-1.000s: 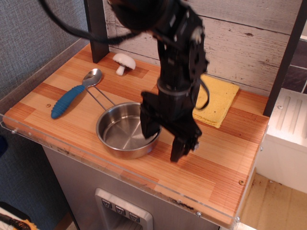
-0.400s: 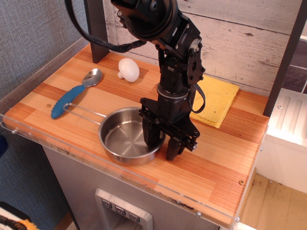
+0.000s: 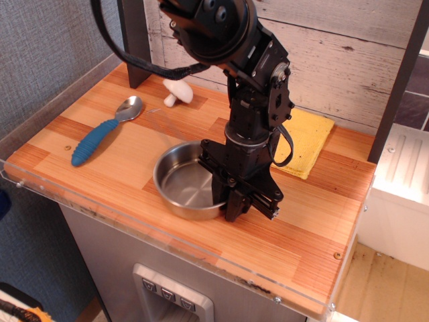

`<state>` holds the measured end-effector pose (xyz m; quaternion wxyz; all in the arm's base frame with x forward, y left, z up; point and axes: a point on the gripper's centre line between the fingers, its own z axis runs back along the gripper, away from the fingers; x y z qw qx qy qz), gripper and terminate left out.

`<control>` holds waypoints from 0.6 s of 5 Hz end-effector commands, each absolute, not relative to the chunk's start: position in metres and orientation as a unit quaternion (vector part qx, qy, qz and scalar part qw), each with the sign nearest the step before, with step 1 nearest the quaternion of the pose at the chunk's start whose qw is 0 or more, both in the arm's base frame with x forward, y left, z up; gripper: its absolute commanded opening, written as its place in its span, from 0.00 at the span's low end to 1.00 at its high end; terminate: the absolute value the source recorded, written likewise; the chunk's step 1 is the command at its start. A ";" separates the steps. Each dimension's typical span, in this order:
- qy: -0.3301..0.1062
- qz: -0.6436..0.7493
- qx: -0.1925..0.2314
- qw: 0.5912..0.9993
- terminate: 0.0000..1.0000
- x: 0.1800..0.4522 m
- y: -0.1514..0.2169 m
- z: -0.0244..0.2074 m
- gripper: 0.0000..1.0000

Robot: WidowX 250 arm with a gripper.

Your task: Place the pan over the yellow cloth.

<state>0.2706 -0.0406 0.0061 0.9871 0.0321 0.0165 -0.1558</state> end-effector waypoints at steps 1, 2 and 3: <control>-0.063 -0.065 0.071 0.993 0.00 0.284 -0.054 0.044 0.00; -0.129 0.064 0.008 0.990 0.00 0.292 -0.065 0.084 0.00; -0.131 0.094 -0.013 0.987 0.00 0.321 -0.074 0.095 0.00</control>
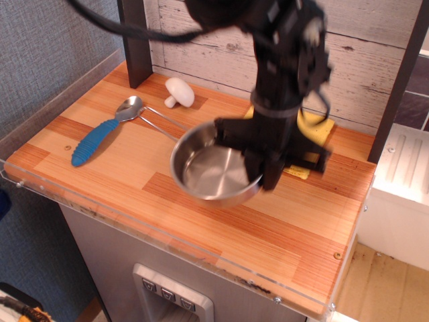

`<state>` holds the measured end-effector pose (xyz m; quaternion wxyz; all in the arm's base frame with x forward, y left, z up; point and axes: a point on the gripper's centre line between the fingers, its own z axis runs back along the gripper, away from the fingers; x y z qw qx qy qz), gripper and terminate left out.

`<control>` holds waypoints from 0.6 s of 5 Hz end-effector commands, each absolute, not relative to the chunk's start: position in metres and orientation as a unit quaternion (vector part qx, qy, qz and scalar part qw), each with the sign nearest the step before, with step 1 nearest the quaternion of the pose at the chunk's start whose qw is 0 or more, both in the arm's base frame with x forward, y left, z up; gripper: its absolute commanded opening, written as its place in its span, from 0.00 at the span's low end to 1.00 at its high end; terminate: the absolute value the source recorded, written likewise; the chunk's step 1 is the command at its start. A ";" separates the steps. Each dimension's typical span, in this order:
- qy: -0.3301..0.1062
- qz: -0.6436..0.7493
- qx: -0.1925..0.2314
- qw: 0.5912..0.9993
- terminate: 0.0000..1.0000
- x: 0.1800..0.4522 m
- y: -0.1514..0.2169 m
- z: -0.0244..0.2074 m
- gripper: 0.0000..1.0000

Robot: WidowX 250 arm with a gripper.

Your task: Place the pan over the yellow cloth.

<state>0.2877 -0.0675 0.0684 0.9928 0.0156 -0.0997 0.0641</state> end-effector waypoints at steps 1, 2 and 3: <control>-0.124 0.137 -0.018 0.983 0.00 0.359 -0.078 0.089 0.00; -0.112 0.124 -0.017 0.986 0.00 0.393 -0.088 0.076 0.00; -0.100 0.112 0.000 0.989 0.00 0.411 -0.090 0.064 0.00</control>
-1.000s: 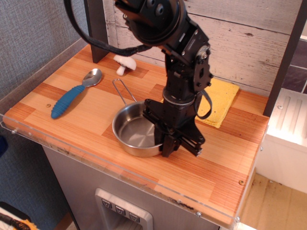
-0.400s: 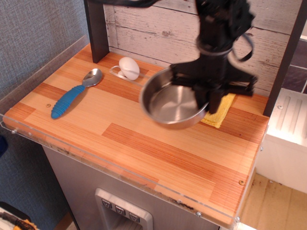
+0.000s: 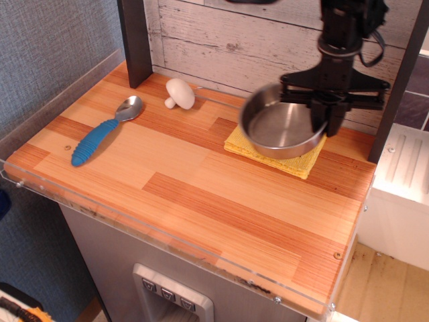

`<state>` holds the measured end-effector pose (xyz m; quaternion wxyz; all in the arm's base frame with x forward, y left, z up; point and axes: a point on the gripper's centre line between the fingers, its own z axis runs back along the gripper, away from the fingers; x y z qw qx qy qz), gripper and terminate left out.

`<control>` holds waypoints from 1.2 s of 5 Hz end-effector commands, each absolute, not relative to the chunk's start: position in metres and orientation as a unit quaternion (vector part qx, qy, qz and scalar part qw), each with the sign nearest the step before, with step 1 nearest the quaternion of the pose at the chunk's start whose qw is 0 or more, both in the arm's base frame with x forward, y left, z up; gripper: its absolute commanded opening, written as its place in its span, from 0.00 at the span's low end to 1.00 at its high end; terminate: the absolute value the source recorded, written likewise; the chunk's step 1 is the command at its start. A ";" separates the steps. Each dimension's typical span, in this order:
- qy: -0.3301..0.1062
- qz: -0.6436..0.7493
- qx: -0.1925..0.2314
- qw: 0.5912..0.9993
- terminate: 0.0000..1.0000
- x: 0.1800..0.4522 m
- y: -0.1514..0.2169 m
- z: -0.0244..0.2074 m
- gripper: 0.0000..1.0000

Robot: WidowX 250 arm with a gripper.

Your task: Place the pan over the yellow cloth.

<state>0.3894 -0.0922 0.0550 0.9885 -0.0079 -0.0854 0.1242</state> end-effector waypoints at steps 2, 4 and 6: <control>-0.072 0.100 0.011 0.992 0.00 0.423 -0.083 0.036 1.00; -0.097 0.074 -0.025 0.992 0.00 0.411 -0.079 0.062 1.00; -0.131 0.055 -0.059 0.988 0.00 0.374 -0.055 0.105 1.00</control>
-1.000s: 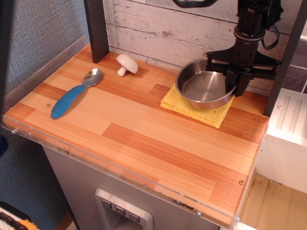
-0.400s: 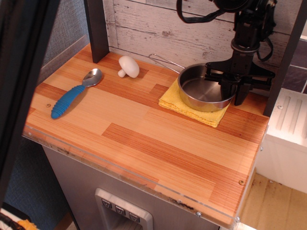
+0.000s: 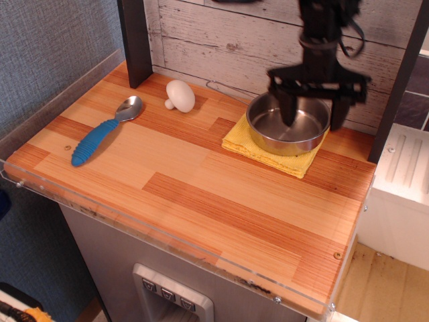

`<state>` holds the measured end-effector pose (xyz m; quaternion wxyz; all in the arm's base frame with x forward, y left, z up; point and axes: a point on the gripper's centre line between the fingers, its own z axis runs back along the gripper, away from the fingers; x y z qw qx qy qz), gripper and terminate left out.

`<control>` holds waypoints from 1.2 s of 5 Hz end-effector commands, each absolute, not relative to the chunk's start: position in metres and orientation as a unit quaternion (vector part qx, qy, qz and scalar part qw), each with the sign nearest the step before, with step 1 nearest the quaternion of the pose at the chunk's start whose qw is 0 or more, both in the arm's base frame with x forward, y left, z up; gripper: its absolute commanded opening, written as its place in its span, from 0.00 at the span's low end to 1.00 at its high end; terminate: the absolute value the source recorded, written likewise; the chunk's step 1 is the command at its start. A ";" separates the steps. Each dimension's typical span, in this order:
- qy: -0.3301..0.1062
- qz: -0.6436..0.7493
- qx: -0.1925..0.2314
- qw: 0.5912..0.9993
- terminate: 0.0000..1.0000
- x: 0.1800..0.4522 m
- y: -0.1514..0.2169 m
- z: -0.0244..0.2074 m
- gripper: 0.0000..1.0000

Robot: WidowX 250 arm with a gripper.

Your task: Place the pan over the yellow cloth.

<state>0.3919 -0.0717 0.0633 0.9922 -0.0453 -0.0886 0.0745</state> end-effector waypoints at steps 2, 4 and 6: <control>-0.056 0.027 -0.022 0.998 0.00 0.332 -0.013 0.098 1.00; -0.015 -0.066 0.089 0.994 0.00 0.315 0.025 0.077 1.00; -0.015 -0.066 0.089 0.994 1.00 0.315 0.025 0.077 1.00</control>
